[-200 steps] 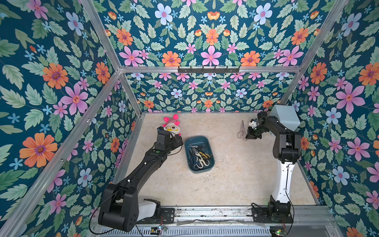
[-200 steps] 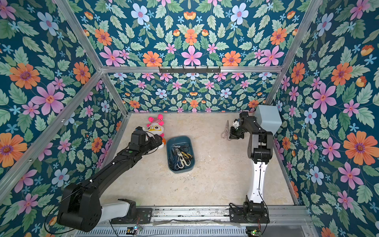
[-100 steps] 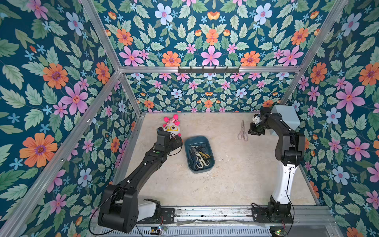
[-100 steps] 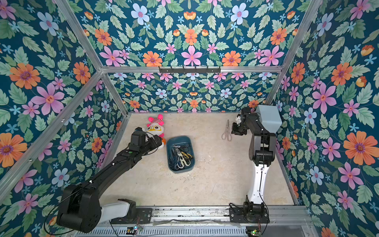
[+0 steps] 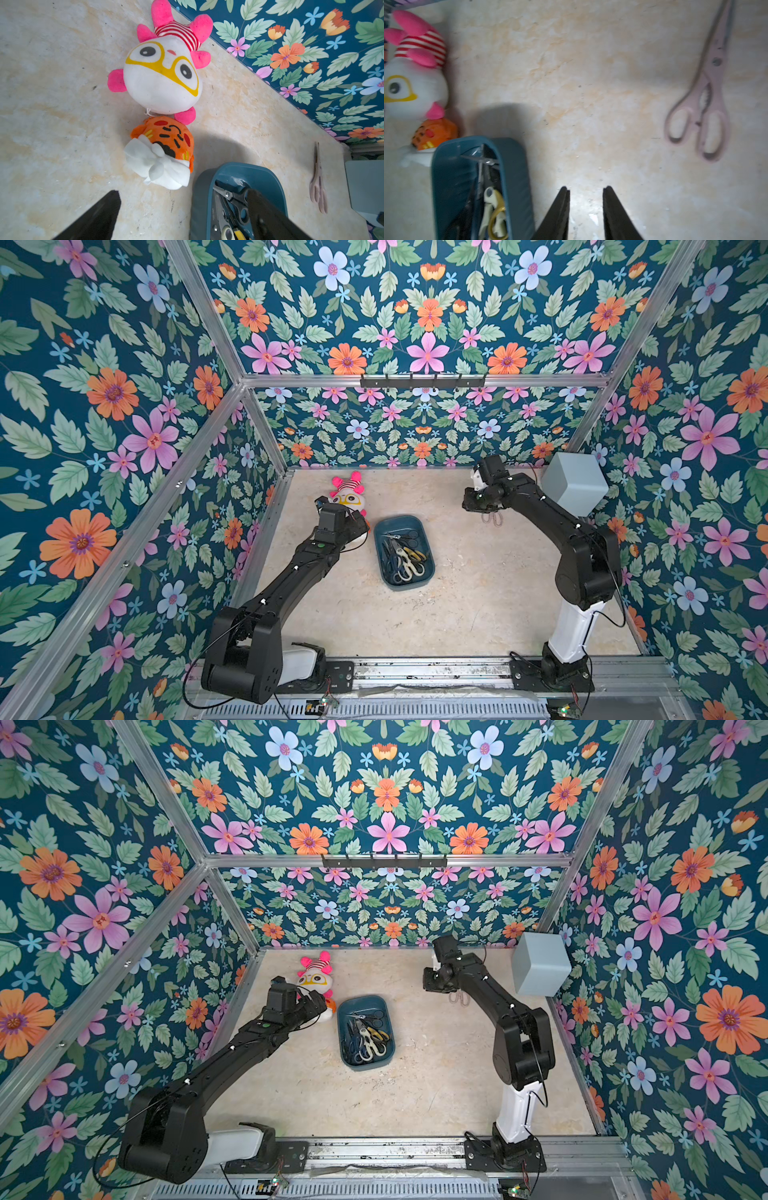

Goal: Take the scissors out of the storage box
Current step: Pick up the scissors from the storage box.

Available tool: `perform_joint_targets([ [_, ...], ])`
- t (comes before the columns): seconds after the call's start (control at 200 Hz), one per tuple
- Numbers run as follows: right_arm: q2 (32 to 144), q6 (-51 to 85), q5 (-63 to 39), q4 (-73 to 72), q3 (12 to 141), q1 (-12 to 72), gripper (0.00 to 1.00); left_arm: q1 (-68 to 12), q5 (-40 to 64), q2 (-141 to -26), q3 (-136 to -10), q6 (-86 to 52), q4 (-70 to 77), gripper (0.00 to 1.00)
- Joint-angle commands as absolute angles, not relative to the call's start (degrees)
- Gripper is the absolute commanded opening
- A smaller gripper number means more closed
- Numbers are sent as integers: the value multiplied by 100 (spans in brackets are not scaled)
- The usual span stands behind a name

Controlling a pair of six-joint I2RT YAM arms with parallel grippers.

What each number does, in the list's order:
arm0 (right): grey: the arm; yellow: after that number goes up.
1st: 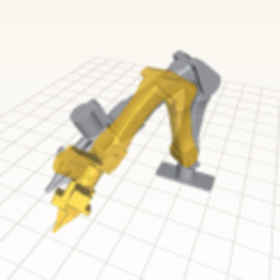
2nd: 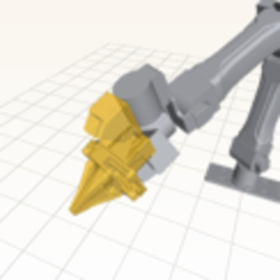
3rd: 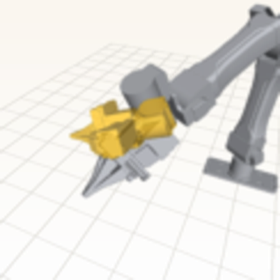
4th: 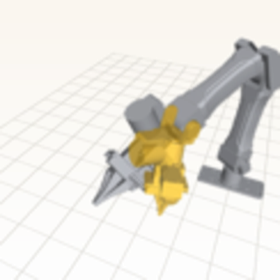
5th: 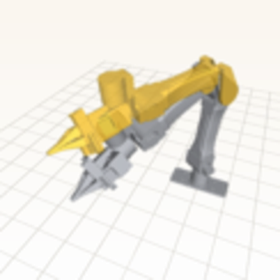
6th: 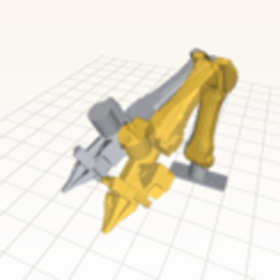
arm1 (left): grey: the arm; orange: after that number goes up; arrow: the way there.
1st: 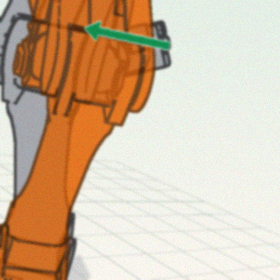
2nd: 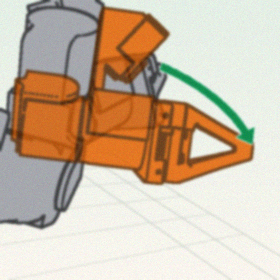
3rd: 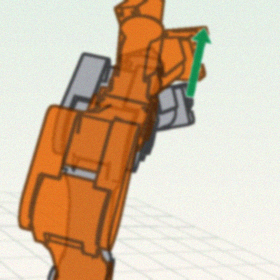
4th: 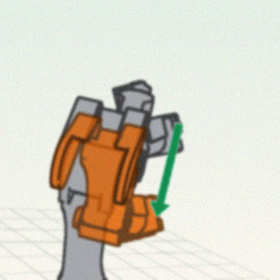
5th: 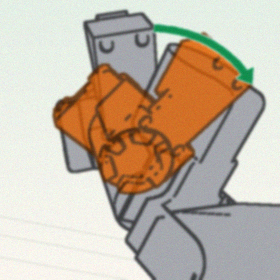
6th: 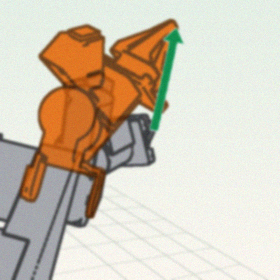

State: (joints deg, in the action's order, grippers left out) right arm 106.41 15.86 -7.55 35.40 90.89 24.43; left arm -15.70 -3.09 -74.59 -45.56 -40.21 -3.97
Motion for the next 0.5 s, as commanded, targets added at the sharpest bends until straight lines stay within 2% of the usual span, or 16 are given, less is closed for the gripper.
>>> perform_joint_targets([
  [0.0, 10466, 2462, -940, 2730, 8756, 2917, 33, -1564, -636, -7449, -4554, -4142, -490, 99],
  [0.27, 10748, 2609, -1405, 2740, 8581, 4157, 34, -1563, -874, -7188, -4398, -4131, -668, 99],
  [0.5, 10896, 2951, -1689, 2434, 8341, 4623, 33, -1560, -1052, -6999, -4267, -4122, -814, 99],
])
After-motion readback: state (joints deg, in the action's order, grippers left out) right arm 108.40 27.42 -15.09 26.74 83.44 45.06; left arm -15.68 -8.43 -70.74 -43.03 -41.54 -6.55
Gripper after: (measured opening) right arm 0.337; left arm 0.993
